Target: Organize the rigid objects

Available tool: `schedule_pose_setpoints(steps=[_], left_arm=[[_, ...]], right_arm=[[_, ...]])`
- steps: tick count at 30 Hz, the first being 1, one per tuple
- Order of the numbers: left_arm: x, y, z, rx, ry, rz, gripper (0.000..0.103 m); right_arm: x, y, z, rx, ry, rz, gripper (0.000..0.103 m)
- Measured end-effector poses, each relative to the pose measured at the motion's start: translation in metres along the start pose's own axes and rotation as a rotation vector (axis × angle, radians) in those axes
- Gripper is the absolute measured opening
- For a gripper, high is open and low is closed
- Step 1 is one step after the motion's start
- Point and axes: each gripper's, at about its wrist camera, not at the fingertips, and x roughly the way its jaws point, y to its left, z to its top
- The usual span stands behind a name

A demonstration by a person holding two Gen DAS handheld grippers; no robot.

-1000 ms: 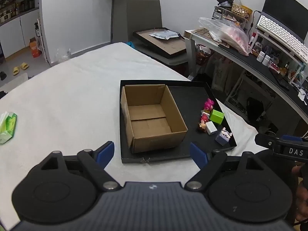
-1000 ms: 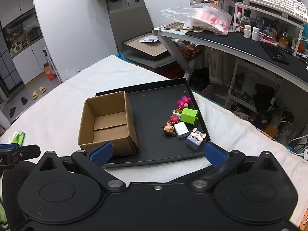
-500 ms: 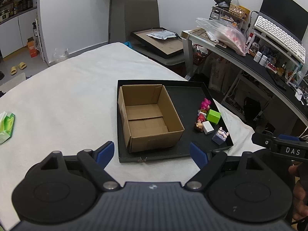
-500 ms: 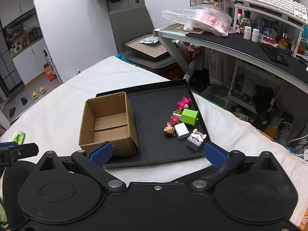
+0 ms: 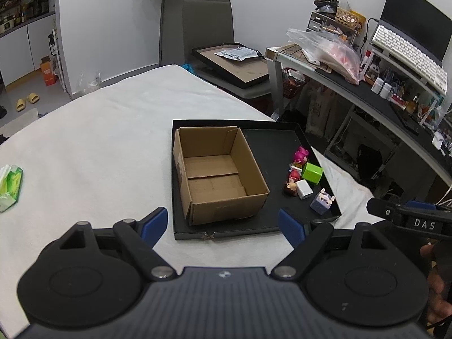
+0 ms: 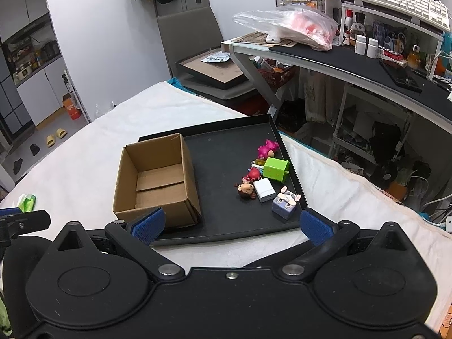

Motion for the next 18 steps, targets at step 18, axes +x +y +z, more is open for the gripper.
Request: schedule_pose_setpoints(steps=[18], left_arm=[[0.0, -0.0049, -0.002, 0.011, 0.001, 0.012, 0.084]], right_arm=[[0.0034, 0.0002, -0.0028, -0.003, 0.0, -0.005, 0.103]])
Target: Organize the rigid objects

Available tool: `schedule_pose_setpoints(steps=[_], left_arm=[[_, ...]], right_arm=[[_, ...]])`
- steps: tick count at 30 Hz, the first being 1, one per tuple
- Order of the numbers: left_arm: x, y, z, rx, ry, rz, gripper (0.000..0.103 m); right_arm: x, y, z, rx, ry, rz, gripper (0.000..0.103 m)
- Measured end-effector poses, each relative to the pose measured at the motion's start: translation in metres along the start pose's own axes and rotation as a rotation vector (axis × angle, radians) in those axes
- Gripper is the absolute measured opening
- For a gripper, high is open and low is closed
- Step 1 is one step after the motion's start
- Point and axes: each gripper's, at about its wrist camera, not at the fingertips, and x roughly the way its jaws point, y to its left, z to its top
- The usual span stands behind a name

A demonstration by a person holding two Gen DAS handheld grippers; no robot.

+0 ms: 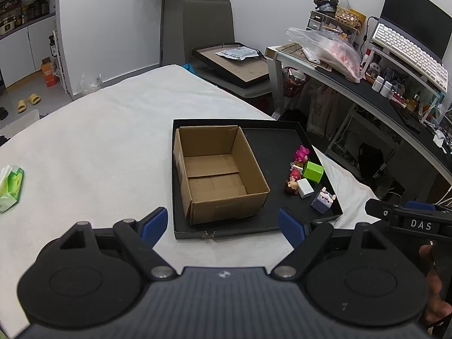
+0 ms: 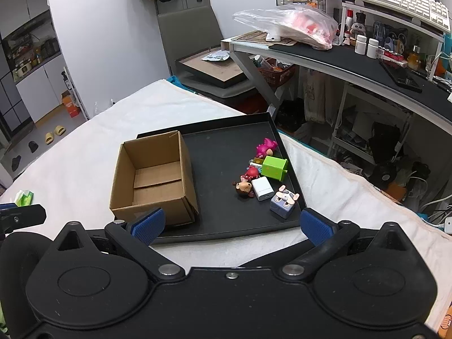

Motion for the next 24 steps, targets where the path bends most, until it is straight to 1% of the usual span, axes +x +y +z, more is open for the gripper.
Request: schedule_pose_setpoints(steps=[24], left_arm=[[0.0061, 0.0064, -0.0011, -0.014, 0.004, -0.008, 0.084]], right_arm=[[0.0061, 0.0027, -0.002, -0.006, 0.012, -0.018, 0.103]])
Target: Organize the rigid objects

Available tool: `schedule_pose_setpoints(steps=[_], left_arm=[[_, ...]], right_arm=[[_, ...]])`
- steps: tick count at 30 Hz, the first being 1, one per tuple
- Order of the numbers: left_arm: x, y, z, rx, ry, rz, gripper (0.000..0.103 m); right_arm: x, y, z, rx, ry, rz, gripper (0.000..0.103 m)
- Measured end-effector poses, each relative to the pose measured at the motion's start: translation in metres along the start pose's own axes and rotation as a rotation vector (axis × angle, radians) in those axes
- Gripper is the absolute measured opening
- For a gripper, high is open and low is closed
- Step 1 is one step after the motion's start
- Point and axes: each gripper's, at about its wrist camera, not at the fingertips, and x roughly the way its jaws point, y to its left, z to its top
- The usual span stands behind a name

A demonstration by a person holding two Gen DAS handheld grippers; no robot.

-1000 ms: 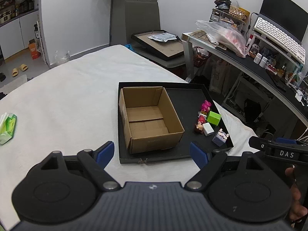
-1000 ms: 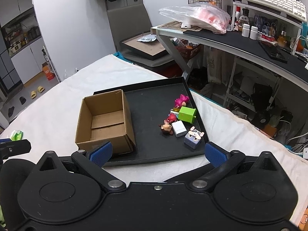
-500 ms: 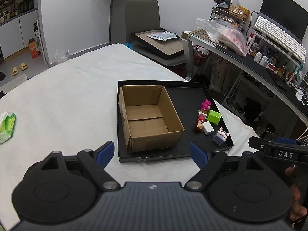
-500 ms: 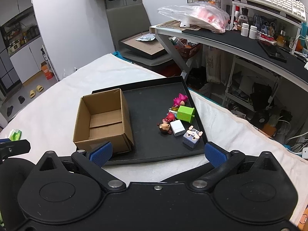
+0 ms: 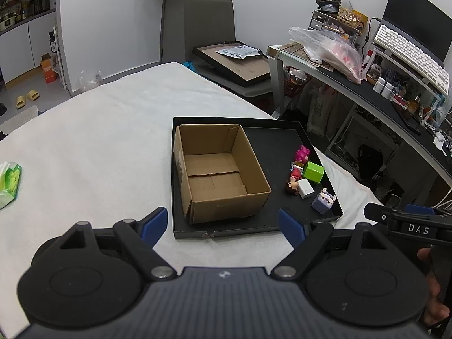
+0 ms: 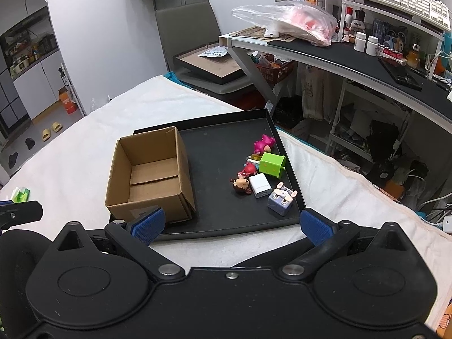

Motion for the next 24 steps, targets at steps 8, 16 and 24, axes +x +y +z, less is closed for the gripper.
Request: schedule_pose_setpoints(steps=[8, 16, 24], left_arm=[[0.012, 0.008, 0.001, -0.013, 0.01, -0.006, 0.084], [0.036, 0.018, 0.008, -0.015, 0.04, -0.026, 0.084], [0.064, 0.03, 0.017, -0.024, 0.071, -0.045, 0.084]], right_arm=[[0.002, -0.002, 0.0, 0.018, -0.012, -0.014, 0.103], [0.016, -0.008, 0.006, 0.049, -0.006, -0.025, 0.103], [0.032, -0.018, 0.01, 0.1, -0.034, -0.037, 0.103]])
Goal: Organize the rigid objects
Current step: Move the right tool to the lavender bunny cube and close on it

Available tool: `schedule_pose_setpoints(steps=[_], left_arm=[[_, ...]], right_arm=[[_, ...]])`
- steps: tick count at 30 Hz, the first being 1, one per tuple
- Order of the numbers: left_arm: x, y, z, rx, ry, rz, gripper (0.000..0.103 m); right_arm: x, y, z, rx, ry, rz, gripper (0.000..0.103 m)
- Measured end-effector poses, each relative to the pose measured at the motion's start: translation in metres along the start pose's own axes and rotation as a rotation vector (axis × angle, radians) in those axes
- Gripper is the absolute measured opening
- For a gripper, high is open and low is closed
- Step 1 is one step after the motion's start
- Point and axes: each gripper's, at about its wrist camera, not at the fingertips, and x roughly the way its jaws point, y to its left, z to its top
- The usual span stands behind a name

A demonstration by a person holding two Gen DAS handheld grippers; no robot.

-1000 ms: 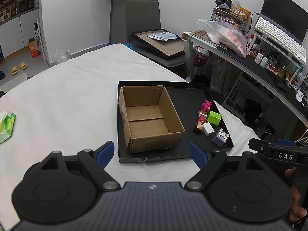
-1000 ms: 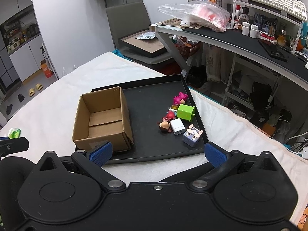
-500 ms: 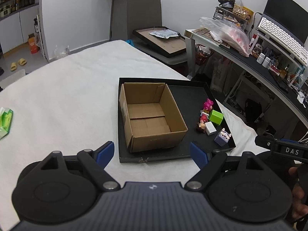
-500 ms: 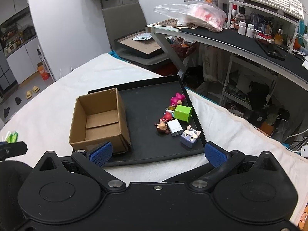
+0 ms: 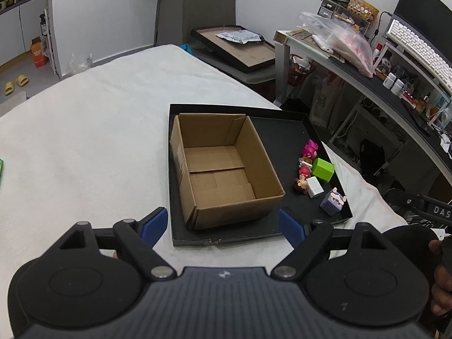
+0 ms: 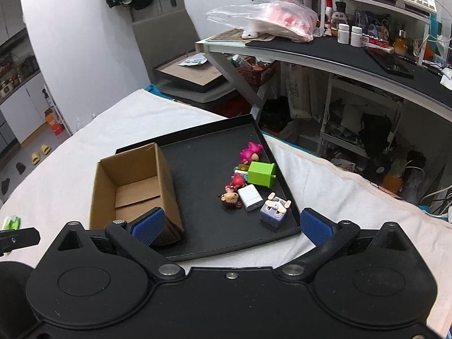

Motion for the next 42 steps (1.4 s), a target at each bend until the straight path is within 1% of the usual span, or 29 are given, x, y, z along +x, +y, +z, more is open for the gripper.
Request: schedule_pose_setpoints(steps=[9, 12, 19, 28, 30, 35, 38, 39, 40, 42], left_arm=[[0.036, 0.012, 0.01, -0.031, 0.057, -0.005, 0.084], [0.047, 0.015, 0.013, -0.038, 0.078, -0.001, 0.084], [0.07, 0.016, 0.021, -0.04, 0.109, 0.008, 0.084], [0.1, 0.023, 0.025, -0.049, 0.148, 0.039, 0.084], [0.106, 0.025, 0.026, -0.052, 0.152, 0.046, 0.081], [0.12, 0.028, 0.028, -0.065, 0.16, 0.069, 0.081], [0.129, 0.029, 0.03, -0.065, 0.167, 0.073, 0.078], [0.132, 0.029, 0.03, -0.064, 0.172, 0.075, 0.076], [0.136, 0.03, 0.031, -0.064, 0.178, 0.077, 0.075], [0.144, 0.031, 0.031, -0.068, 0.193, 0.081, 0.07]], right_arm=[[0.031, -0.009, 0.004, 0.037, 0.033, -0.01, 0.103], [0.042, -0.013, 0.004, 0.053, 0.049, 0.014, 0.103], [0.063, -0.021, 0.008, 0.083, 0.049, 0.033, 0.103], [0.094, -0.029, 0.01, 0.112, 0.063, -0.008, 0.101], [0.101, -0.03, 0.009, 0.117, 0.068, -0.017, 0.1], [0.116, -0.029, 0.005, 0.139, 0.073, -0.047, 0.099], [0.128, -0.027, 0.004, 0.148, 0.081, -0.065, 0.095], [0.133, -0.026, 0.003, 0.148, 0.086, -0.075, 0.093], [0.137, -0.025, 0.002, 0.15, 0.087, -0.091, 0.087], [0.147, -0.026, 0.0, 0.164, 0.1, -0.115, 0.084]])
